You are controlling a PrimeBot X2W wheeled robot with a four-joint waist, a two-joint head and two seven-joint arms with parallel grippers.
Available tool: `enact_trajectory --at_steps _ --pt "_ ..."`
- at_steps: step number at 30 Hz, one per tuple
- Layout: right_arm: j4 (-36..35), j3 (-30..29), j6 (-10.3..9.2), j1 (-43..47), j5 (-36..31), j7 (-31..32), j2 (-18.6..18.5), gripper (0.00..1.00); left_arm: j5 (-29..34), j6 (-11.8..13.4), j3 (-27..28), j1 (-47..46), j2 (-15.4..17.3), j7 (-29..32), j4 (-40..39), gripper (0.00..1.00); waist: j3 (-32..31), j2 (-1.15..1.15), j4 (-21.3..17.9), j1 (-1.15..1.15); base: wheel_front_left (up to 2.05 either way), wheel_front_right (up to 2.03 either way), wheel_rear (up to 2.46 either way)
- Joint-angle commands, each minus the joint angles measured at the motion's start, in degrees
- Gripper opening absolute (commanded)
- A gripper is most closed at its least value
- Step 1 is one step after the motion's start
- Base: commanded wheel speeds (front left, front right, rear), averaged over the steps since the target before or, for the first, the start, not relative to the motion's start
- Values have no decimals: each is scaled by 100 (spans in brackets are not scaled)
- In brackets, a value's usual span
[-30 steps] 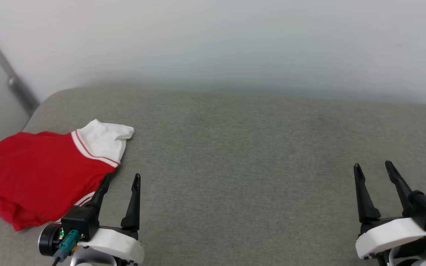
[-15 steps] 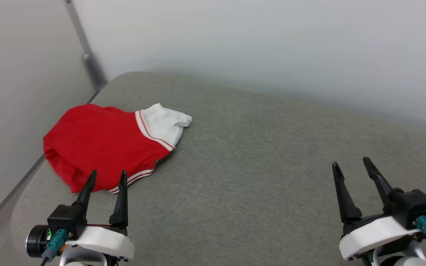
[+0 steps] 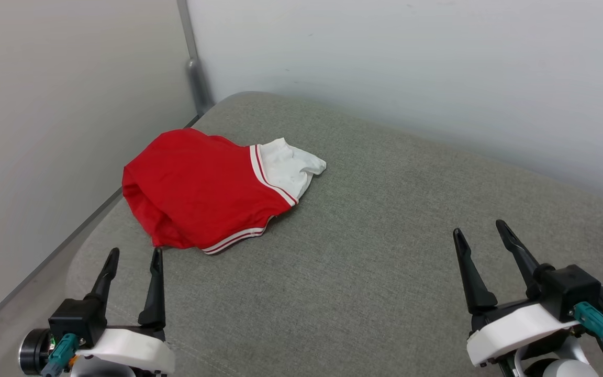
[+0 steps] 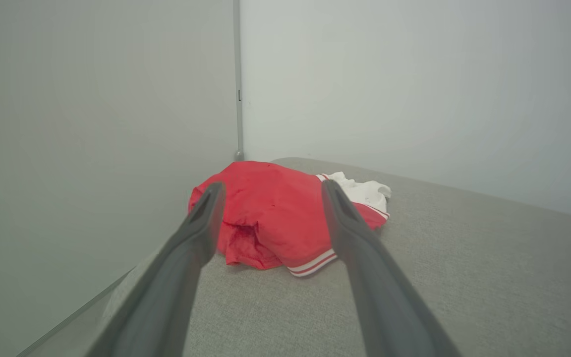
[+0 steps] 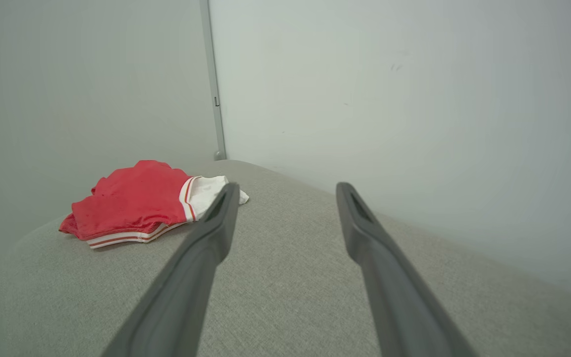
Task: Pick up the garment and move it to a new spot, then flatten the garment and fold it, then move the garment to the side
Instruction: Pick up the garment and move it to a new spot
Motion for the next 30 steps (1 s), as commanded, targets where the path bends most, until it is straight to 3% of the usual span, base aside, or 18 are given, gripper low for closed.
enact_trajectory --at_steps 1,10,16,24,30 --pt "8 11 -2 -103 -7 -13 9 100 41 10 11 80 -19 -15 -26 100 13 0 7 0 0 0 0" --pt "9 -27 -2 -72 24 -27 9 100 4 -4 -7 -125 57 -15 80 100 46 0 -83 0 0 0 0" --pt "-125 -36 -2 -217 -78 96 8 100 -258 -29 -2 -648 319 241 233 100 338 0 -370 0 0 0 0" --pt "-404 -60 -2 -582 -287 287 7 100 -879 -42 111 -2052 1004 1199 468 100 1154 0 -908 0 0 0 0" --pt "-508 -73 -2 -879 -350 289 7 100 -1345 -47 112 -2873 1675 2476 931 100 1810 0 -1327 0 0 0 0"
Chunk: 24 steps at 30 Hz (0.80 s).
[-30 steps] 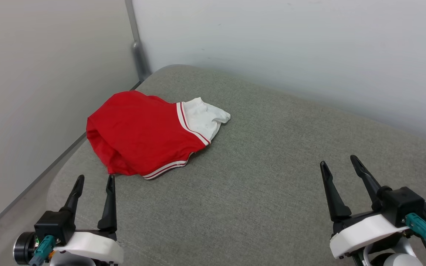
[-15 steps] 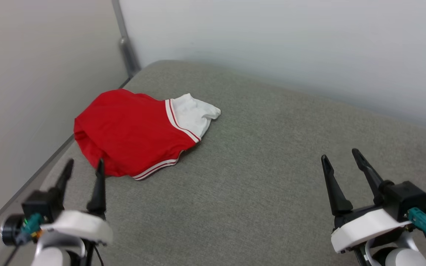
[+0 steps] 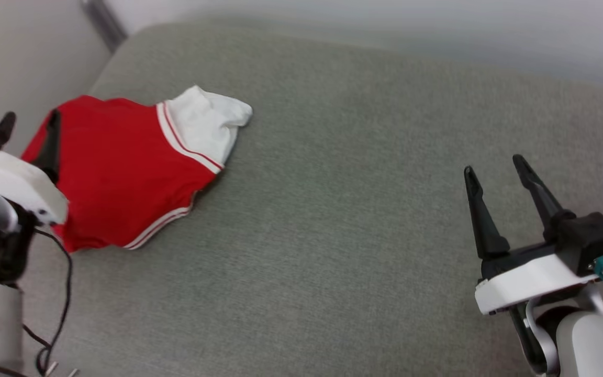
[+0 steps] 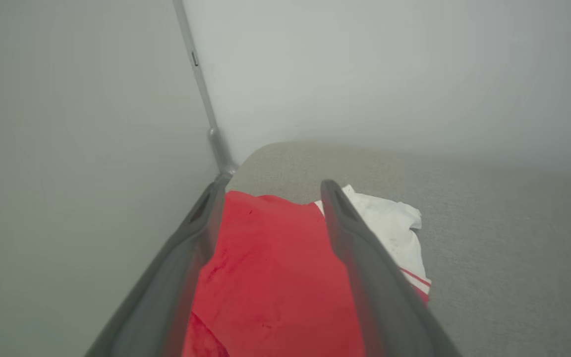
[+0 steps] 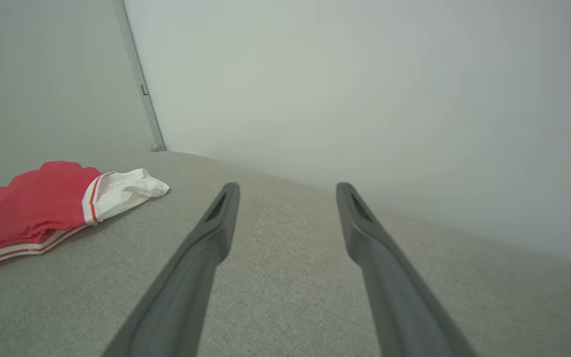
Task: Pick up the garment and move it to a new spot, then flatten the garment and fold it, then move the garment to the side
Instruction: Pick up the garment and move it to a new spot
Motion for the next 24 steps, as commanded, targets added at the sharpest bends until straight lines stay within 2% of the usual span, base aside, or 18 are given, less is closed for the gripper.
enact_trajectory --at_steps 1,6,12,17,20,23,24 --pt "-41 -3 -2 -161 -27 -11 3 100 -107 -3 -38 -214 185 316 112 100 539 0 -409 -1 0 0 0" --pt "-67 43 -2 -445 -61 -61 4 100 -560 -3 -150 -678 701 1430 682 100 1113 0 -668 -1 0 0 0" --pt "-3 118 -2 -771 -110 -144 3 100 -1017 -4 -307 -1034 1114 2362 1476 100 1646 0 -898 -1 0 0 0" --pt "75 114 -2 -917 -103 -193 3 100 -1254 -4 -461 -1169 1203 2948 2146 100 1857 0 -1007 -1 0 0 0" --pt "115 123 -2 -959 -90 -213 3 100 -1421 -5 -541 -1150 1090 3404 2593 100 1897 0 -1039 -1 0 0 0" --pt "132 132 -2 -994 -69 -228 3 100 -1499 -5 -551 -1145 1026 3545 2803 100 1899 0 -1060 -1 0 0 0" --pt "138 136 -2 -1005 -61 -233 3 100 -1514 -5 -562 -1154 1008 3589 2875 49 1894 0 -1069 -1 0 0 0"
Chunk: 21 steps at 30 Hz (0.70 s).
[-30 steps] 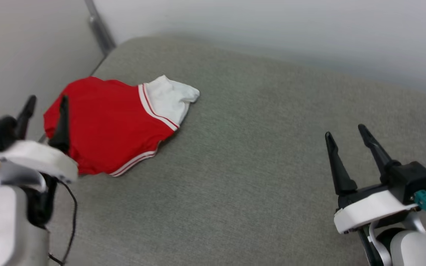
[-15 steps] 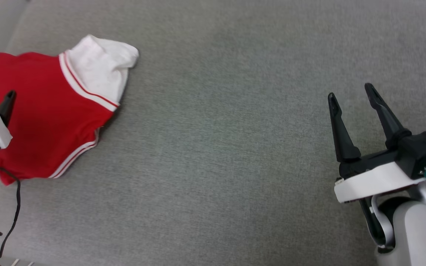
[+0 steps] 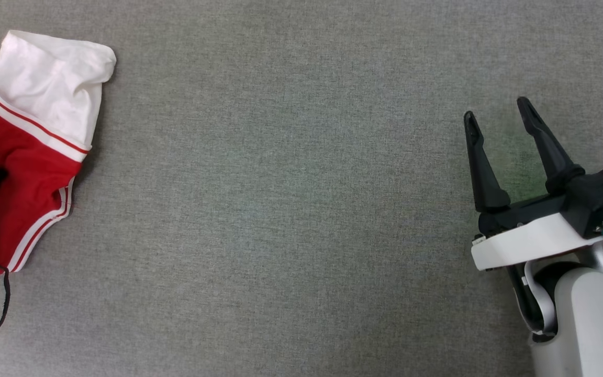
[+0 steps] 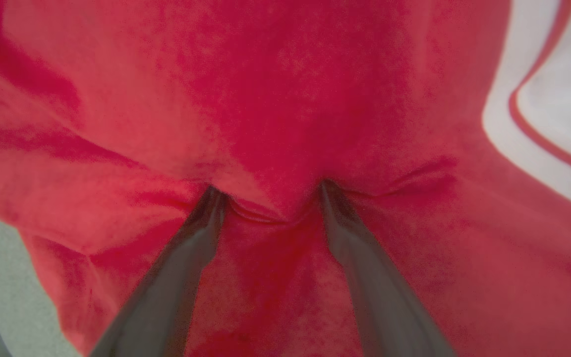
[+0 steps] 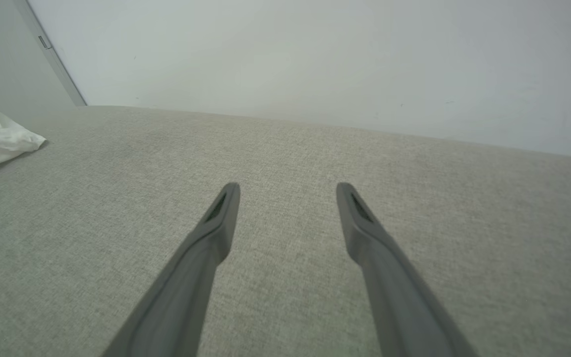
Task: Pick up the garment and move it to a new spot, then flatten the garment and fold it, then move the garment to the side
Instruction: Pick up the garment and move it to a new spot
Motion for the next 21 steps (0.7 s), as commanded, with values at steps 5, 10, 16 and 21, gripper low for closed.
enact_trajectory --at_steps 5,10,16,21 --pt "39 -51 -2 -90 -28 -45 2 100 82 1 -167 79 -231 -297 219 0 -122 0 7 -1 0 0 0" --pt "113 -93 -2 40 39 -87 2 100 338 44 -141 -166 -56 -1293 54 0 -453 0 54 -1 0 0 0" --pt "224 -203 -2 248 182 -181 2 100 660 132 -166 -360 -75 -2608 -198 0 -1092 0 90 -1 0 0 0" --pt "282 -308 -2 455 282 -216 2 100 924 192 -284 -472 -211 -3528 -477 0 -1667 0 22 -1 0 0 0"
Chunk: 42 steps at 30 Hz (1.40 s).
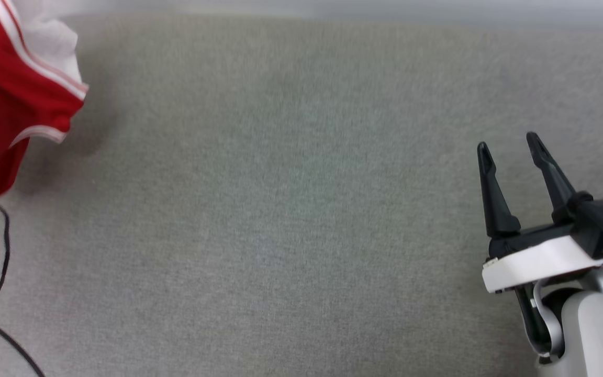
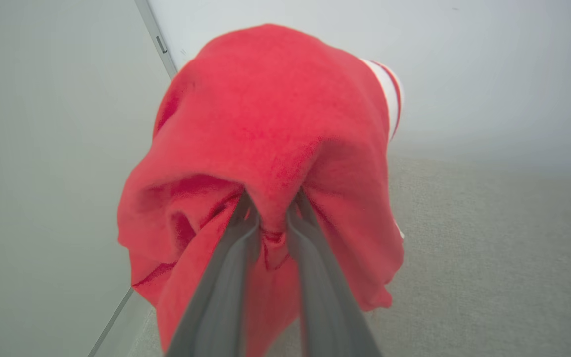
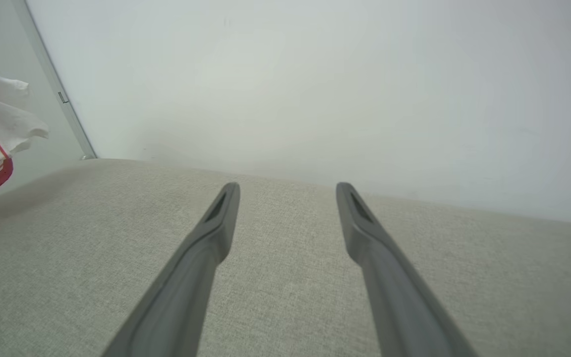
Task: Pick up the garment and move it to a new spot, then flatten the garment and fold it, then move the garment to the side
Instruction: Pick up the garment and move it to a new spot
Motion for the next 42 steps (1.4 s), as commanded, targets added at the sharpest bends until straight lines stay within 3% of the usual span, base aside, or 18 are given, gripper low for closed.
enact_trajectory --at_steps 1,9,19,24,29,37,38,39,40,42 --pt "5 -23 -2 103 36 -17 4 100 72 22 -37 -71 -52 -194 -108 0 -397 0 -67 0 0 0 0" --pt "56 -122 -2 494 209 -33 4 100 111 52 -254 269 -559 -912 -870 0 -1114 0 -499 0 0 0 0" --pt "-58 -233 -2 883 338 60 4 100 5 116 -937 1447 -1449 -735 -2376 0 -1430 0 -1221 0 0 0 0" --pt "-79 -216 -2 946 395 96 4 100 27 28 -1708 2199 -1899 -409 -2730 0 -1358 0 -1569 0 0 0 0" --pt "-120 -211 -2 933 440 72 5 100 87 -88 -2630 2733 -2244 -157 -2600 0 -1160 0 -1766 0 0 0 0" --pt "-117 -218 -2 800 502 -17 4 100 217 -170 -3880 2963 -2278 16 -2189 0 -818 0 -1798 0 0 0 0" --pt "-105 -218 -2 792 509 -34 4 100 173 -171 -3977 2965 -2276 0 -2160 7 -797 0 -1786 0 0 0 0" --pt "-85 -222 -2 793 508 -51 4 100 148 -174 -4049 2953 -2266 -39 -2146 44 -790 0 -1772 0 0 0 0" --pt "-74 -232 -2 787 510 -54 4 100 123 -176 -4119 2911 -2258 -123 -2179 100 -781 0 -1751 0 0 0 0" --pt "-42 -262 -2 774 503 -65 4 100 72 -177 -4186 2840 -2245 -353 -2246 100 -807 0 -1693 0 0 0 0"
